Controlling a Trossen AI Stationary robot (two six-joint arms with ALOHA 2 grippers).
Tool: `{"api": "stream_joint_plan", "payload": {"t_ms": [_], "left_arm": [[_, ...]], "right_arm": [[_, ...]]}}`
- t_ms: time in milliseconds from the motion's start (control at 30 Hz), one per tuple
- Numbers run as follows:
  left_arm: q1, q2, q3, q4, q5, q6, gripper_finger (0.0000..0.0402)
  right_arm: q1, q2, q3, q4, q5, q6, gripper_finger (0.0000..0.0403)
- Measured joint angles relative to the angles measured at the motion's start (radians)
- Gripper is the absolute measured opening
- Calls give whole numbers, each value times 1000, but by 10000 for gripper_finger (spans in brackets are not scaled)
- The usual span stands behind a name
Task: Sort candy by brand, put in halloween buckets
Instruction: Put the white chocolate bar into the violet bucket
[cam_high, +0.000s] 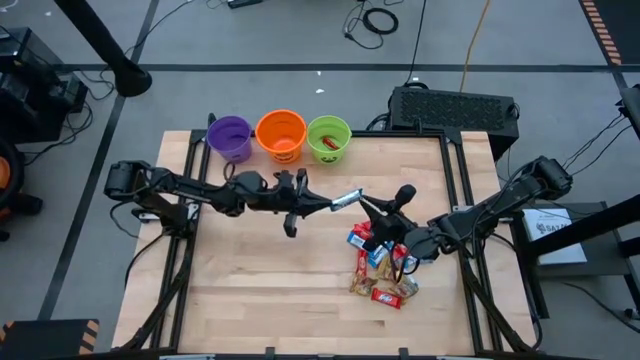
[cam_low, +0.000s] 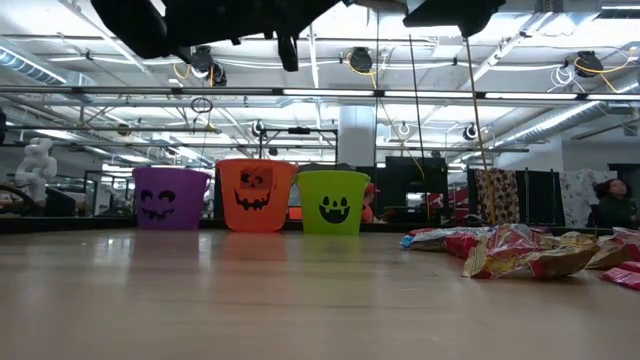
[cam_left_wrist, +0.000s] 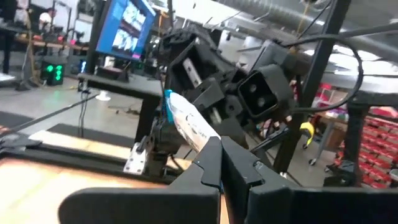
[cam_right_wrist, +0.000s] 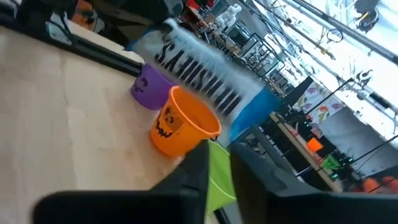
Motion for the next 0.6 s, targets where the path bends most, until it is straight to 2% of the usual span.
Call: {"api": "stream_joint_plan", "payload": {"t_ms": [200, 333, 467, 600], "left_arm": [[82, -5, 0, 82, 107, -75, 1], [144, -24, -7, 128, 170, -103, 1], [204, -34, -18, 223, 169, -133, 1], [247, -37, -18, 429, 149, -219, 0]], "right_arm": [[6, -11, 0, -72, 9, 166, 174], [6, -53, 0, -219, 6, 325, 232], [-7, -73, 0, -390, -9, 491, 256], [-52, -64, -3, -473, -125, 581, 255]]}}
